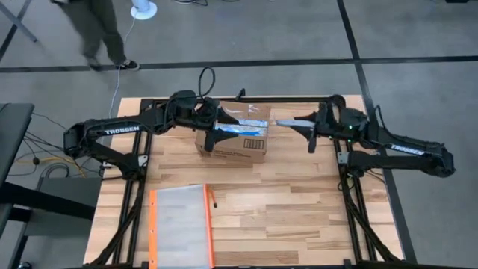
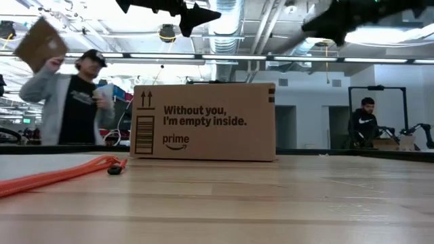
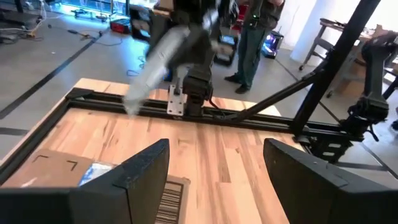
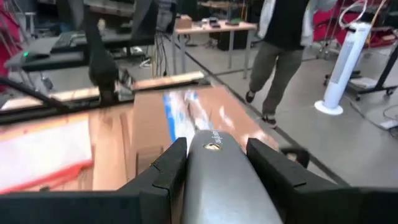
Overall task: Unpack boxes
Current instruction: Open the cardboard box with the silver cutter
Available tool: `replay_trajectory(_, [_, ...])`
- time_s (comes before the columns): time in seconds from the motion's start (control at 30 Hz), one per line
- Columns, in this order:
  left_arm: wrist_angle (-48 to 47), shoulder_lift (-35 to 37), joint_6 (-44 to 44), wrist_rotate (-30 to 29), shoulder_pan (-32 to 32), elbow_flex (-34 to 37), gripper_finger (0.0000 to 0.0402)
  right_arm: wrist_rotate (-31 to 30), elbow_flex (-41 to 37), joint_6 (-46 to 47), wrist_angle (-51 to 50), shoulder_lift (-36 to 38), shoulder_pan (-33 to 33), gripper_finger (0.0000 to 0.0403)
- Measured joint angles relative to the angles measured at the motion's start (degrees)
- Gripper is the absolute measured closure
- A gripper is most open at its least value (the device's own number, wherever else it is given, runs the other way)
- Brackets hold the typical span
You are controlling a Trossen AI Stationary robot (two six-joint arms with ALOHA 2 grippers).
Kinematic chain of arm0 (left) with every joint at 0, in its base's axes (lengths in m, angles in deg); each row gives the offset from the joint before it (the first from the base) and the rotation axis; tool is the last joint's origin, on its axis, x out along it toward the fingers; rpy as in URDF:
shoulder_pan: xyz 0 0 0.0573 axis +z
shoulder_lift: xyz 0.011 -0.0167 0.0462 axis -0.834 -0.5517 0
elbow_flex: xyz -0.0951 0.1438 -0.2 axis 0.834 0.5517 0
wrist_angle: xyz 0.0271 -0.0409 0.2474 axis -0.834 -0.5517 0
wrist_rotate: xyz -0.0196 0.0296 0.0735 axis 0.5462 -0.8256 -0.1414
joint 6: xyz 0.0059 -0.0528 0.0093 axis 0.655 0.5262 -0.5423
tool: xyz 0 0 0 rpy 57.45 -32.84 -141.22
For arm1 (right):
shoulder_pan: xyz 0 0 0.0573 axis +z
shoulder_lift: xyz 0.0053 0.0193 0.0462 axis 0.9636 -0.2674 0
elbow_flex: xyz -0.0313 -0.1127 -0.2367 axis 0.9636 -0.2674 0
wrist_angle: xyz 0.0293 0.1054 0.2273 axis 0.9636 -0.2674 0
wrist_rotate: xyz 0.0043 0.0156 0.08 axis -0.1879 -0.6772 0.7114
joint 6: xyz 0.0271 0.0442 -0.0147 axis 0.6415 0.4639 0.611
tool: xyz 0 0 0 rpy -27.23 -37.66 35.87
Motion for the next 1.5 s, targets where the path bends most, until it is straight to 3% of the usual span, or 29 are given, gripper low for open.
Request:
replay_trajectory(0.1, [-2.2,-0.2,-0.2,-0.2,0.7,0.0,0.0156,-0.8,-4.6,0.5,0.2,2.8,-0.4,0.0285])
replay_trajectory(0.27, [-7.0,-3.6,-3.5,-6.1,0.8,0.0,0.0156,-1.9,-9.2,-2.0,1.2,3.4,-1.8,0.0285])
replay_trajectory(0.47, [-6.2,-8.3,-4.5,-9.2,1.6,0.1,0.0156,-2.1,-13.1,-5.3,9.7,3.4,-5.2,0.0285])
replay_trajectory(0.67, [-6.0,-12.2,-12.6,-14.6,2.0,0.1,0.0156,-2.0,-16.4,-6.2,15.1,1.4,-5.9,0.0285])
replay_trajectory(0.97, [-1.6,-17.1,-12.6,-14.7,2.0,0.1,0.0156,-1.9,-17.2,-10.9,24.8,-5.5,-5.9,0.0285])
replay_trajectory(1.33, [-1.3,-17.3,-11.9,-14.5,1.8,0.1,0.0156,-1.5,-17.2,-12.4,30.0,-11.6,-5.4,0.0285])
replay_trajectory(1.5, [-1.3,-17.3,-11.9,-14.5,1.8,0.1,0.0156,1.4,-17.0,-11.5,31.2,-14.4,-4.6,0.0285])
